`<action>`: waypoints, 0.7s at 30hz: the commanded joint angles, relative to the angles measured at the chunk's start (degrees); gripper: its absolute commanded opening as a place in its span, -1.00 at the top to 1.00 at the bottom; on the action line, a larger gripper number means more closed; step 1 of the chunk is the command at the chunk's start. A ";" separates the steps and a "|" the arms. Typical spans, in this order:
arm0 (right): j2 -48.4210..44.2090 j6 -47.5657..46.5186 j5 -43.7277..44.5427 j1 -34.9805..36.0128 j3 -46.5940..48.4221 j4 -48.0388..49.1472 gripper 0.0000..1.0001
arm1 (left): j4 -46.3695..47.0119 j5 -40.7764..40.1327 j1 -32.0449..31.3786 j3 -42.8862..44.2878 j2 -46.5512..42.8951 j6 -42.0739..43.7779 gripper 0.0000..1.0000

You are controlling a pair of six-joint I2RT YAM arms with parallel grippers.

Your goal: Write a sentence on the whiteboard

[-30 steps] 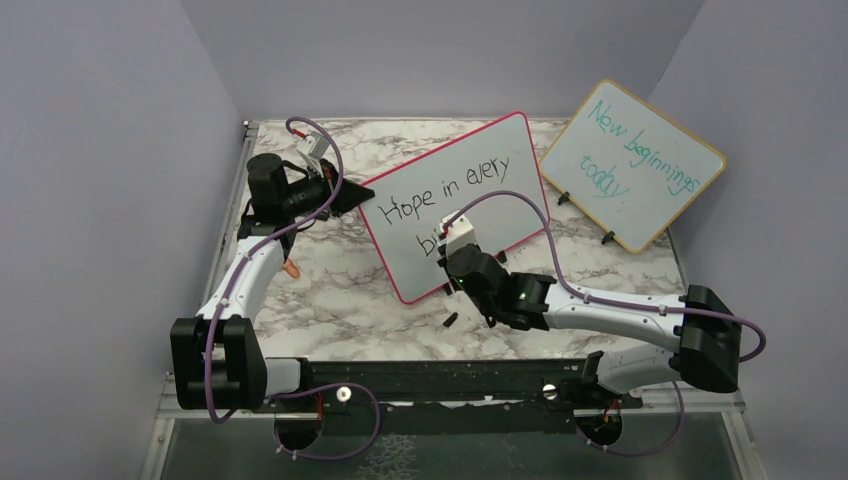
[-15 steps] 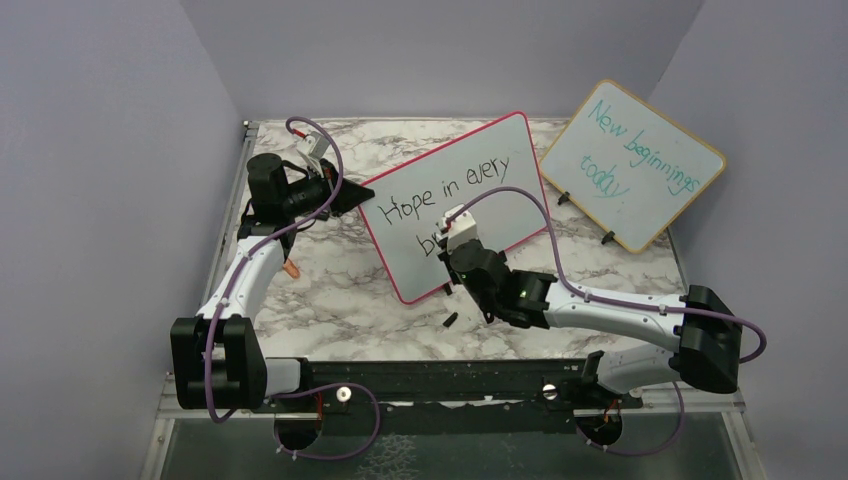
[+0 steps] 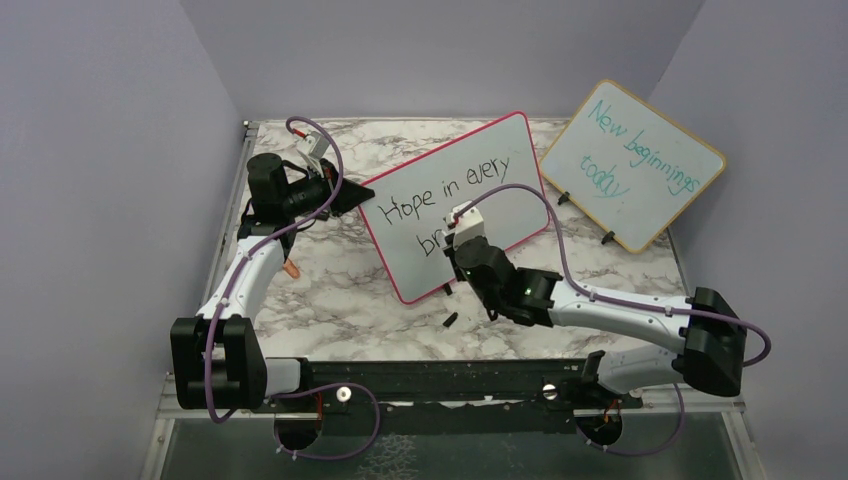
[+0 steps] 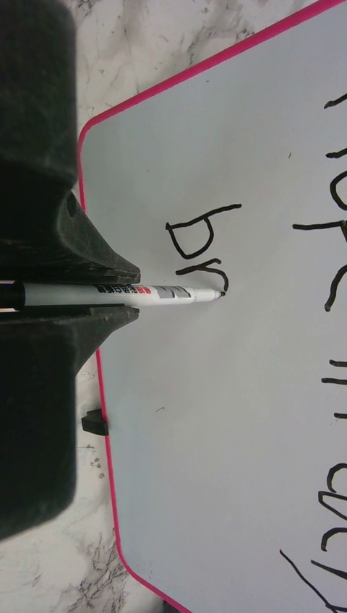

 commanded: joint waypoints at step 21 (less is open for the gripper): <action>-3.49 2.79 -3.23 -0.49 -3.62 -0.53 0.99 | -6.10 -8.32 -0.34 -1.92 2.67 7.62 1.00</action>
